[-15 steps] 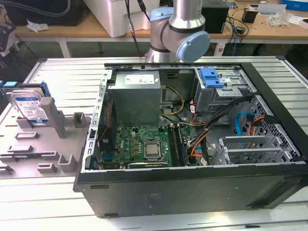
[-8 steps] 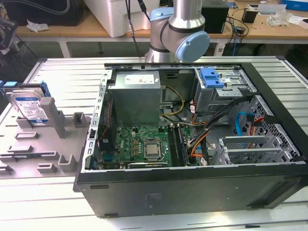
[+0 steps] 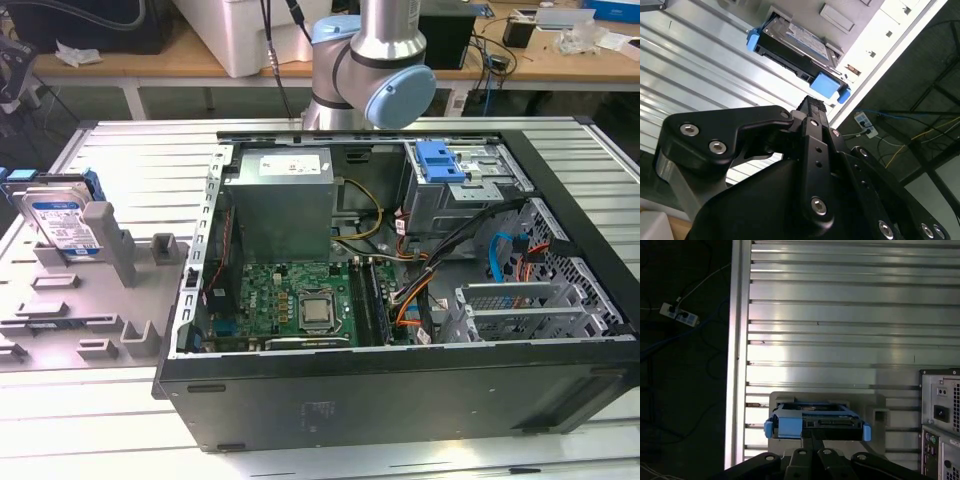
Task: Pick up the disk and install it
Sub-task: 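Reach for the disk, then pick up the disk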
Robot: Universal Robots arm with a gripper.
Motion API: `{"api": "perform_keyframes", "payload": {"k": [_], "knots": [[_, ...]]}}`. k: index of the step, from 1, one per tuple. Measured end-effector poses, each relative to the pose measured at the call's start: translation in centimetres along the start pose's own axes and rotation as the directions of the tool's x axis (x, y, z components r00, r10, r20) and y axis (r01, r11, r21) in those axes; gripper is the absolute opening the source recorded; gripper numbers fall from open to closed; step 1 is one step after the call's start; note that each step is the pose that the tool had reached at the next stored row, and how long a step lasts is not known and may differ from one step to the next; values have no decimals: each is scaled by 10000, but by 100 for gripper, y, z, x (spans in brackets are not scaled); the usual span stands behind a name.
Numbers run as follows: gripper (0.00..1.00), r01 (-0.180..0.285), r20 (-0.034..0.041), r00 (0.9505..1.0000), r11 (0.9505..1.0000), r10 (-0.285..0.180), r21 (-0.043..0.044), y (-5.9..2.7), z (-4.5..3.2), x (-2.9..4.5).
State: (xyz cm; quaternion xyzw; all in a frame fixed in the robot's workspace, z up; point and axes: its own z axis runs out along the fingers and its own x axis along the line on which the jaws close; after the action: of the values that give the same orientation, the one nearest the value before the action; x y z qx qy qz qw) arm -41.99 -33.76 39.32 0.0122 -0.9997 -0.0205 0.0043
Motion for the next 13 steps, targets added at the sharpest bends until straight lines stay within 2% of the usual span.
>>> {"api": "perform_keyframes", "payload": {"k": [13], "knots": [[11,1,-1,10000,10000,-1,0,0,0,0]]}}
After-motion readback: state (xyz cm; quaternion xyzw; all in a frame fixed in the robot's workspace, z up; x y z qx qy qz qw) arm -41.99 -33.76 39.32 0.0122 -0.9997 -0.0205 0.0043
